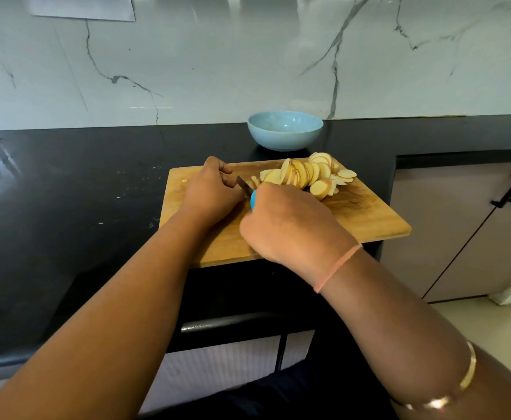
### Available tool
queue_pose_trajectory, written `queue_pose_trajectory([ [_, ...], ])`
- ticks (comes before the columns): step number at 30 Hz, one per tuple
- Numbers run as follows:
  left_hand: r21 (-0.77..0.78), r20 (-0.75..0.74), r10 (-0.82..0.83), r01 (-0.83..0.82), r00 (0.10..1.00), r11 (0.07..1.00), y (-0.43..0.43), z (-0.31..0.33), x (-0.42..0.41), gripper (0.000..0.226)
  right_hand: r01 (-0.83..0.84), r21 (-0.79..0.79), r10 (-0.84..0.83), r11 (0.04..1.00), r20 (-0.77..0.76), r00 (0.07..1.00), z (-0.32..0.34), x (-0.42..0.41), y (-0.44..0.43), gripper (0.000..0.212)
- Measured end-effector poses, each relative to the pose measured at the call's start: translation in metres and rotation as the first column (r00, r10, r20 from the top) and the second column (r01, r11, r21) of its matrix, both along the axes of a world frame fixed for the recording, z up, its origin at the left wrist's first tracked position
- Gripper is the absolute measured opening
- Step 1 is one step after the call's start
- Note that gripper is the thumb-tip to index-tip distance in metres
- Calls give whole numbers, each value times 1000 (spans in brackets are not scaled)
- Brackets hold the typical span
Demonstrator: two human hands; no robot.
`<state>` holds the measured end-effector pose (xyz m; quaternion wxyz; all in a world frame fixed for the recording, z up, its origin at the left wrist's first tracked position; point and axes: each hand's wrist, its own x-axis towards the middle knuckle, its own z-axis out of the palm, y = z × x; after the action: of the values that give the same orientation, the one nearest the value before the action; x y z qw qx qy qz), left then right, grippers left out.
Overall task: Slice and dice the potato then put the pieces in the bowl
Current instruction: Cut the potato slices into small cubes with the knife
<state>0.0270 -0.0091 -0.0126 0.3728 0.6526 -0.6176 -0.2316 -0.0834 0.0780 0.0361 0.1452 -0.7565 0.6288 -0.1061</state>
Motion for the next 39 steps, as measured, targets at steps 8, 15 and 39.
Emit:
queue_pose_trajectory([
  [8, -8, 40, -1, 1, 999, 1000, 0, 1, 0, 23, -34, 14, 35, 999, -54, 998, 9, 8, -13, 9],
  [15, -12, 10, 4, -4, 1000, 1000, -3, -3, 2, 31, -55, 58, 58, 997, -47, 997, 8, -1, -1, 7],
  [39, 50, 298, -198, 191, 934, 980, -3, 4, -4, 55, 90, -189, -55, 978, 184, 981, -23, -57, 1, 43],
])
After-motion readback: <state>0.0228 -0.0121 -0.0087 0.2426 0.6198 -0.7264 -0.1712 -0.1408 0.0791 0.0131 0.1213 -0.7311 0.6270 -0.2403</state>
